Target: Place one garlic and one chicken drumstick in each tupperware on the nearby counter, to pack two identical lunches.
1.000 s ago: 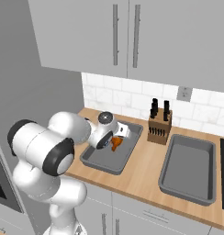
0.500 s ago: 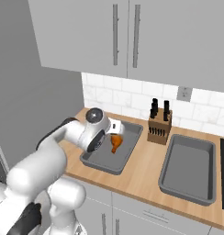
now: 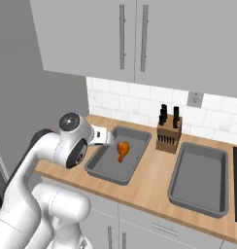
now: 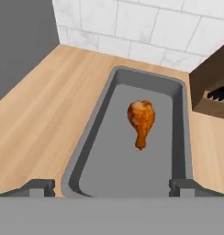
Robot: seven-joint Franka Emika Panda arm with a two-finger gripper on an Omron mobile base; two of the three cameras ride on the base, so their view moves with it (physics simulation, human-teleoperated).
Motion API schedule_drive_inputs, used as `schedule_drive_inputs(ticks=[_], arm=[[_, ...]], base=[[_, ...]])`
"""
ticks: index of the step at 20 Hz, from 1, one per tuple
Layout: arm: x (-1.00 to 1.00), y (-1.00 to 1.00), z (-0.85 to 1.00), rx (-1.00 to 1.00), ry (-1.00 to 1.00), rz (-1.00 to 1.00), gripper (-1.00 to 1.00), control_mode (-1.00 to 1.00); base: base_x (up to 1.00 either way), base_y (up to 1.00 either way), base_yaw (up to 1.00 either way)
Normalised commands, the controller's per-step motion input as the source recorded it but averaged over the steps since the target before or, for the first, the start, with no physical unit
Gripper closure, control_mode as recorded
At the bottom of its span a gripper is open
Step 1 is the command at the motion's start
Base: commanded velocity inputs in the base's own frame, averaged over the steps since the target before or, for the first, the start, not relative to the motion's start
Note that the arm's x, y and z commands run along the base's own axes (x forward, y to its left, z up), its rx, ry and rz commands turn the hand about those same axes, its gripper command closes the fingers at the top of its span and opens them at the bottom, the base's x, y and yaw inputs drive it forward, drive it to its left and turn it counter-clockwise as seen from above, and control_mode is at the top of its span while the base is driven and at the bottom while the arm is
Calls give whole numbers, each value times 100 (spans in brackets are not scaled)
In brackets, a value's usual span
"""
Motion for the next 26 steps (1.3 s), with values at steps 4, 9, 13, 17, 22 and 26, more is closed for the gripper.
schedule_drive_inputs(ticks=[4, 9, 13, 17, 22, 26], arm=[[0, 0, 0, 0, 0, 0, -100, 100], [0, 0, 0, 0, 0, 0, -100, 100], [0, 0, 0, 0, 0, 0, -100, 100], [0, 0, 0, 0, 0, 0, -100, 100], [0, 0, 0, 0, 0, 0, -100, 100], [0, 0, 0, 0, 0, 0, -100, 100]], base=[[-100, 13, 7], [-100, 28, 11], [-50, 100, 3], [5, 100, 0], [18, 100, -2], [-10, 100, -7]])
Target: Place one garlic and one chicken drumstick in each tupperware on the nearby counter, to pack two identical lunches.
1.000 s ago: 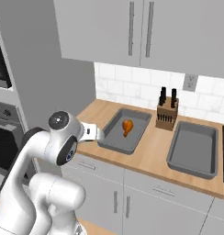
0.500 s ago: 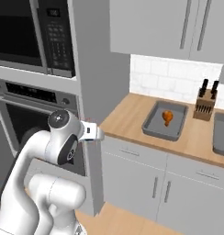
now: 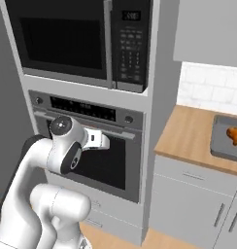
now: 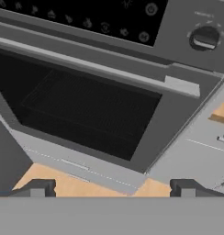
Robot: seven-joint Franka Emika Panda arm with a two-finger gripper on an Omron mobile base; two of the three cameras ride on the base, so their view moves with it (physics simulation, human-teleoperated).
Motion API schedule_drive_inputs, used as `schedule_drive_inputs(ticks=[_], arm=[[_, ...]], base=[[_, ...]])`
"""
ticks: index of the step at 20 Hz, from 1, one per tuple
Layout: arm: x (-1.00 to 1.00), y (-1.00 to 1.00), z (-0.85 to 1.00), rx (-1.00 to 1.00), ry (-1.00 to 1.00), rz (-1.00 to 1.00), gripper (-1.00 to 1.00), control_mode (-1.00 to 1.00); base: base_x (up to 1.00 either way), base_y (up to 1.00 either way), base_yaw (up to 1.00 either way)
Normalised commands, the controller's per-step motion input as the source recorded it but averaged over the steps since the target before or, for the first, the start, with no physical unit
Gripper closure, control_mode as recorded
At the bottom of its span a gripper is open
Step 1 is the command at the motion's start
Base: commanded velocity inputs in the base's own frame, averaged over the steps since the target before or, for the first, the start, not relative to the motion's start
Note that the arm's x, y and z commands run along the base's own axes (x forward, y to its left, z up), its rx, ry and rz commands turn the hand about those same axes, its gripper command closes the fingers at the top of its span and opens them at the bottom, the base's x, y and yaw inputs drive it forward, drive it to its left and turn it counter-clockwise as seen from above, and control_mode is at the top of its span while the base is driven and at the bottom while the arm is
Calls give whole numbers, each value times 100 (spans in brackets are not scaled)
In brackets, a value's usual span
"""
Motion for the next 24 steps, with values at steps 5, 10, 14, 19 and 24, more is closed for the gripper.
schedule_drive_inputs(ticks=[5, 10, 14, 19, 24], arm=[[0, 0, 0, 0, 0, 0, -100, 100], [0, 0, 0, 0, 0, 0, -100, 100], [0, 0, 0, 0, 0, 0, -100, 100], [0, 0, 0, 0, 0, 0, -100, 100], [0, 0, 0, 0, 0, 0, -100, 100]], base=[[-81, 100, -8], [-100, 95, -4], [-100, 100, -1], [-99, 100, 0], [-41, 100, 0]])
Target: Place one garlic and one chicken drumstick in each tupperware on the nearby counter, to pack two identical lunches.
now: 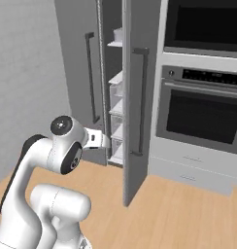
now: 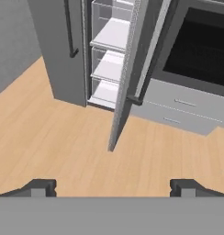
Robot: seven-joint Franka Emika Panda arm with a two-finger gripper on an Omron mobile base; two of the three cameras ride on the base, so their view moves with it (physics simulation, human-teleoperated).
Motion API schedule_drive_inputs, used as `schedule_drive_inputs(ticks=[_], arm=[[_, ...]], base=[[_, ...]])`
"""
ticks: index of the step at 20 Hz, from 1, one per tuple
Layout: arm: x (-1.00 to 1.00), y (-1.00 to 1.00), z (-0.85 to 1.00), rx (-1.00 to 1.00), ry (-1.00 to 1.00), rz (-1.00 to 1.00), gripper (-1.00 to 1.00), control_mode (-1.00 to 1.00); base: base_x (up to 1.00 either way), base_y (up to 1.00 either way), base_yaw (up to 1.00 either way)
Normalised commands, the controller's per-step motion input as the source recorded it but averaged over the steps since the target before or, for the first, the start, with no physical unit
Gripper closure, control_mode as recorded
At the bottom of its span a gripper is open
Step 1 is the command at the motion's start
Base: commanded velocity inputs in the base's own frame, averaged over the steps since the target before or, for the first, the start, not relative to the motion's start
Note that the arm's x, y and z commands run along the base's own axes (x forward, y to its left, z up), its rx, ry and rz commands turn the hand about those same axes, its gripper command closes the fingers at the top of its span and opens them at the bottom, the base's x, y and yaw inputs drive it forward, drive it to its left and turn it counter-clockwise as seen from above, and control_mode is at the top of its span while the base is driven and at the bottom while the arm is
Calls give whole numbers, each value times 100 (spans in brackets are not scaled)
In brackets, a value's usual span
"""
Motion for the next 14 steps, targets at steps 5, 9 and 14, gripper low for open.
schedule_drive_inputs(ticks=[5, 9, 14], arm=[[0, 0, 0, 0, 0, 0, -100, 100], [0, 0, 0, 0, 0, 0, -100, 100], [0, 0, 0, 0, 0, 0, -100, 100]], base=[[67, 100, -8], [90, 98, -10], [93, 22, -8]])
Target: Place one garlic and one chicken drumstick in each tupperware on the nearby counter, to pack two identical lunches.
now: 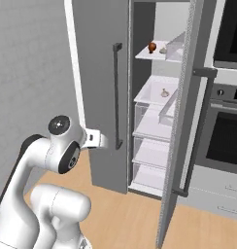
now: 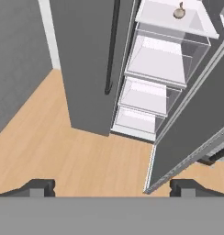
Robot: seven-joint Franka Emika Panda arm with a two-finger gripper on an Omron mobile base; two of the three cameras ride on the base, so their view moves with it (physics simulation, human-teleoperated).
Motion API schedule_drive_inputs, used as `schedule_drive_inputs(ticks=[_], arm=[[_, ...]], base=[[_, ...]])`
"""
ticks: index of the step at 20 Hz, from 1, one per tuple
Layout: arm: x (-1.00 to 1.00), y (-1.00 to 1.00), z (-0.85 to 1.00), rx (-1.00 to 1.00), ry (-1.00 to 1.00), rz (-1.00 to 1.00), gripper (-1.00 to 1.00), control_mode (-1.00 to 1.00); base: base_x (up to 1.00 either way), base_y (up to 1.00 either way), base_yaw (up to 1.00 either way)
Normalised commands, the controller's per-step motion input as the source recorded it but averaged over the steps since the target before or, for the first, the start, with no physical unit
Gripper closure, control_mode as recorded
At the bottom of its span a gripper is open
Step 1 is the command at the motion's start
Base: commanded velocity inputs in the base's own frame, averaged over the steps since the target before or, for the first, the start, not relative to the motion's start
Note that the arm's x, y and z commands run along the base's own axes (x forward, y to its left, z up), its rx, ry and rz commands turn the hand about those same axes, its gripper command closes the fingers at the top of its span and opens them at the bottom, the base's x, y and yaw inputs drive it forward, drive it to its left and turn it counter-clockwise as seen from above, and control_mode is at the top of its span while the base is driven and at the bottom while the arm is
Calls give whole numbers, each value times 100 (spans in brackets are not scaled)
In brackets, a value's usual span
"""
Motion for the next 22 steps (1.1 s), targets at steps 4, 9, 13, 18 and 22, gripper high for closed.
schedule_drive_inputs(ticks=[4, 9, 13, 18, 22], arm=[[0, 0, 0, 0, 0, 0, -100, 100], [0, 0, 0, 0, 0, 0, -100, 100], [0, 0, 0, 0, 0, 0, -100, 100], [0, 0, 0, 0, 0, 0, -100, 100], [0, 0, 0, 0, 0, 0, -100, 100]], base=[[83, 0, -4], [66, -7, -3], [37, -25, -2], [28, -35, -4], [14, -47, -6]])
